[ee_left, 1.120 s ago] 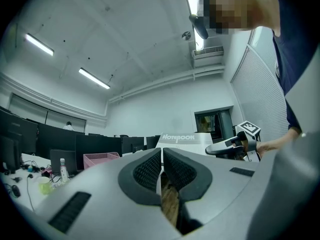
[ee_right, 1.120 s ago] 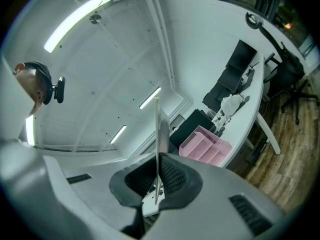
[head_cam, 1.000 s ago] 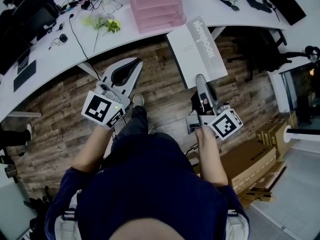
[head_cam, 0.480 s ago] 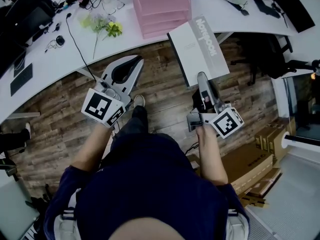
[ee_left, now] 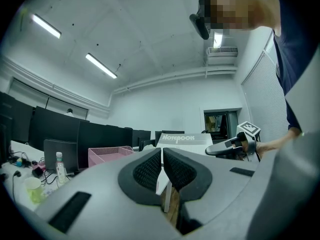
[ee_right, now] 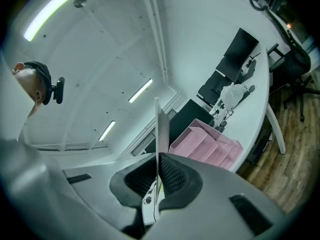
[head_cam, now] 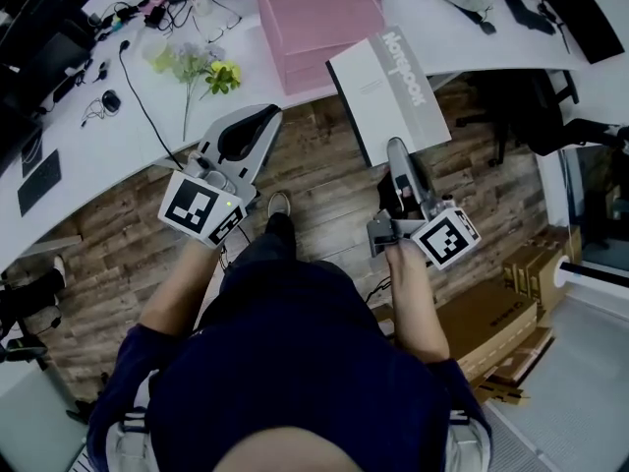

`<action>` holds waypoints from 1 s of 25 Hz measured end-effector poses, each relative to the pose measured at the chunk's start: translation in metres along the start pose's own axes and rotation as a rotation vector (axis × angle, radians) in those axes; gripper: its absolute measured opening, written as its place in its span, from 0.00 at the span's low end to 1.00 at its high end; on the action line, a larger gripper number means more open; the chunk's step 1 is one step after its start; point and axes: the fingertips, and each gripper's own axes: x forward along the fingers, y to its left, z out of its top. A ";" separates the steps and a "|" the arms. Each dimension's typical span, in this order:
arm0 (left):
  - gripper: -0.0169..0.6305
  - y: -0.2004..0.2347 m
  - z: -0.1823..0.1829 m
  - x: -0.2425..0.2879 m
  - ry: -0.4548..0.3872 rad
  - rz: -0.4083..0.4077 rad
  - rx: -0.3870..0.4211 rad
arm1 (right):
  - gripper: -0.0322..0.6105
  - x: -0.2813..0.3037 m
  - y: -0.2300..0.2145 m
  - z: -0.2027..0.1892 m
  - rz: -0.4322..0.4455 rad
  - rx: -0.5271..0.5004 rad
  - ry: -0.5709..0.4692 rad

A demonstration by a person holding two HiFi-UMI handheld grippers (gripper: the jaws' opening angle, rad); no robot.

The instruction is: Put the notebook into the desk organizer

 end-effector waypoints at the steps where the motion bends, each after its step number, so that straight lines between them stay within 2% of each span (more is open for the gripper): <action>1: 0.09 0.007 0.000 0.003 0.000 -0.004 -0.003 | 0.07 0.006 -0.001 0.000 -0.006 0.001 -0.001; 15: 0.09 0.082 0.000 0.027 -0.013 -0.035 -0.039 | 0.07 0.077 -0.006 0.004 -0.061 -0.027 -0.004; 25: 0.09 0.110 0.000 0.039 -0.006 -0.040 -0.032 | 0.07 0.109 -0.012 0.011 -0.061 -0.047 -0.015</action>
